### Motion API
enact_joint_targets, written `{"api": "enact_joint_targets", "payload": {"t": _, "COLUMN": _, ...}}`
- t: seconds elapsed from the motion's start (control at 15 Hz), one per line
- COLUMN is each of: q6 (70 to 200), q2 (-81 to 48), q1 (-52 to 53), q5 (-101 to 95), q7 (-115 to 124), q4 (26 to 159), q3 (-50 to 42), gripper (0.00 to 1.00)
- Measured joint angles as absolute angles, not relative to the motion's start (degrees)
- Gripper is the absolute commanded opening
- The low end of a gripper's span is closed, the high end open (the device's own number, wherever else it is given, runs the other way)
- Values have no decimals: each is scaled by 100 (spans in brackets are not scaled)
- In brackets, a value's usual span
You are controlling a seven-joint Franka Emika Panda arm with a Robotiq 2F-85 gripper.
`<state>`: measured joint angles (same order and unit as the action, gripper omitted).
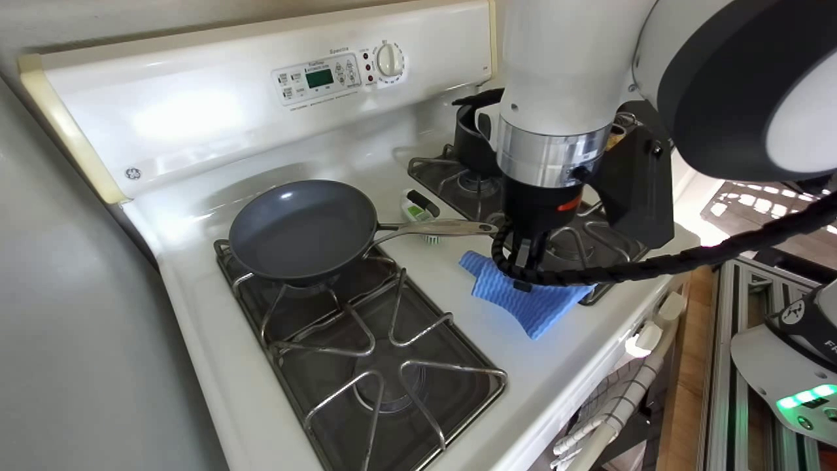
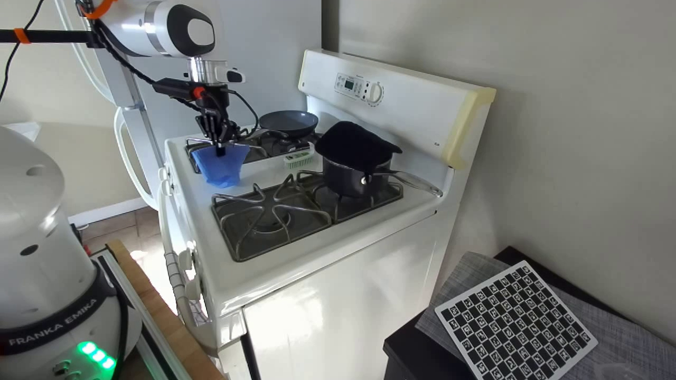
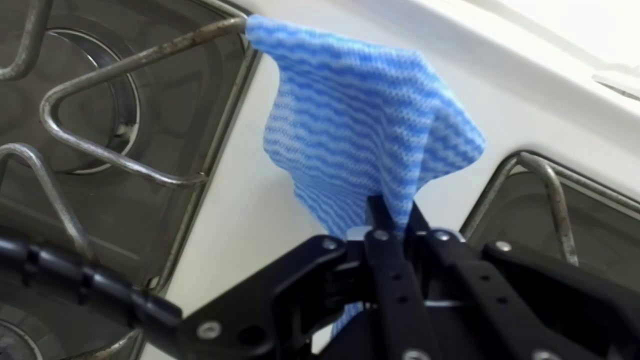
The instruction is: Use the white cloth to clean the pan
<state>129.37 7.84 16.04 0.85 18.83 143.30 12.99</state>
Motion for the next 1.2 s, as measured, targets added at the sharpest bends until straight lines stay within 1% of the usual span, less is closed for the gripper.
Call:
{"api": "enact_joint_targets", "payload": {"t": 0.07, "q6": 12961, "q2": 784, "q1": 1601, "q5": 85, "q7": 1858, "q4": 14357, "q3": 1299, "gripper": 16}}
{"api": "enact_joint_targets", "payload": {"t": 0.13, "q6": 12993, "q2": 784, "q1": 1601, "q5": 85, "q7": 1836, "q4": 14387, "q3": 1299, "gripper": 26}}
{"api": "enact_joint_targets", "payload": {"t": 0.27, "q6": 13046, "q2": 783, "q1": 1600, "q5": 85, "q7": 1788, "q4": 14447, "q3": 1299, "gripper": 41}}
{"api": "enact_joint_targets", "payload": {"t": 0.33, "q6": 13050, "q2": 784, "q1": 1599, "q5": 85, "q7": 1775, "q4": 14464, "q3": 1299, "gripper": 51}}
{"api": "enact_joint_targets", "payload": {"t": 0.47, "q6": 13051, "q2": 784, "q1": 1594, "q5": 85, "q7": 1754, "q4": 14481, "q3": 1299, "gripper": 66}}
{"api": "enact_joint_targets", "payload": {"t": 0.73, "q6": 13051, "q2": 784, "q1": 1573, "q5": 85, "q7": 1712, "q4": 14483, "q3": 1299, "gripper": 99}}
{"api": "enact_joint_targets", "payload": {"t": 1.2, "q6": 13012, "q2": 1018, "q1": 1572, "q5": 86, "q7": 1688, "q4": 14399, "q3": 1301, "gripper": 100}}
